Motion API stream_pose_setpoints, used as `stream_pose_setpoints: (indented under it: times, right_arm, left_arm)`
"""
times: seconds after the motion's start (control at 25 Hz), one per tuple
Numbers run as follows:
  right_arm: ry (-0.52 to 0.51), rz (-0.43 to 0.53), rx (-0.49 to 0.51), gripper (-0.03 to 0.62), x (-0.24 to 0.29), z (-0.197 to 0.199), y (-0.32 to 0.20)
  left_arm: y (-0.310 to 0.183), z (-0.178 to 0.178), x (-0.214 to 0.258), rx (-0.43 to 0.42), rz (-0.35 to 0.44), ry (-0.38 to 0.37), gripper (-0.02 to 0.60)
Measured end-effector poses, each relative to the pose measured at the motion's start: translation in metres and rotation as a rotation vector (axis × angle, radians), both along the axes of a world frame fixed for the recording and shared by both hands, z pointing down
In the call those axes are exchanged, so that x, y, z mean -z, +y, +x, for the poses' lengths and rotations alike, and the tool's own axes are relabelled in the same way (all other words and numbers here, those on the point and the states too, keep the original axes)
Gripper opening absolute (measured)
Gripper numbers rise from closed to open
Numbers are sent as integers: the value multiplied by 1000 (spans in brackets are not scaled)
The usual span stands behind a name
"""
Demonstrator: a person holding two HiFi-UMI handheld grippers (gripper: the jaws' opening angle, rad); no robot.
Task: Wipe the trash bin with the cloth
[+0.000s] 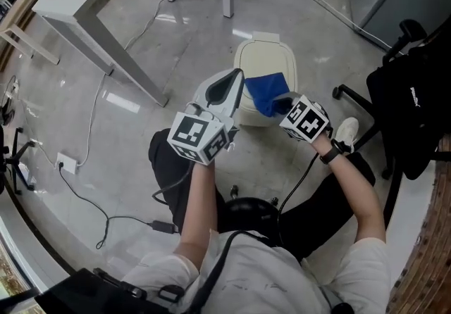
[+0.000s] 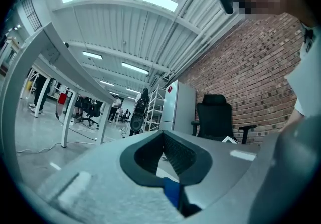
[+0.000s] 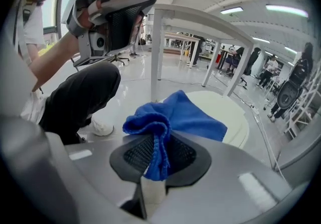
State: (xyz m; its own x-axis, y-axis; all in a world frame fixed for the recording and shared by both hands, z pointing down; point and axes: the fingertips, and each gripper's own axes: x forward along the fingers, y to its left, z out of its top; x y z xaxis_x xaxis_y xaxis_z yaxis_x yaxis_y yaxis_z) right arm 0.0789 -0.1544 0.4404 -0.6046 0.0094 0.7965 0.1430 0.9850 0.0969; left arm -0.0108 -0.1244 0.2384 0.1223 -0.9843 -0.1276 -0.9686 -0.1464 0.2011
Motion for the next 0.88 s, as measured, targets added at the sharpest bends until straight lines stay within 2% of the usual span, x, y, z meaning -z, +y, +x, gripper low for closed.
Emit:
stream_pose_setpoints:
  times: [0.12,0.28,0.4,0.48,0.68,0.88]
  right_arm:
    - [-130,-20,-84,61,19,6,12]
    - [-424,-43,-240,61,79,14,39]
    - [-648,-33,-360,61,132,24,64]
    - [-753,-30,-417,61,157,31,89]
    - [-923,-52,-534,63,187,53,155]
    - [-942,-21,-684,63,188,90,192]
  left_arm:
    - [21,5,-1,-4,-8,-2,0]
    - [65,17,-2,-13,-13,-1,0]
    - [99,28,13,2,-6,-42,0]
    - [123,35,17,17,-8,-71,0]
    - [180,49,23,39,14,-90,0]
    - [223,63,17,83,20,-81,0]
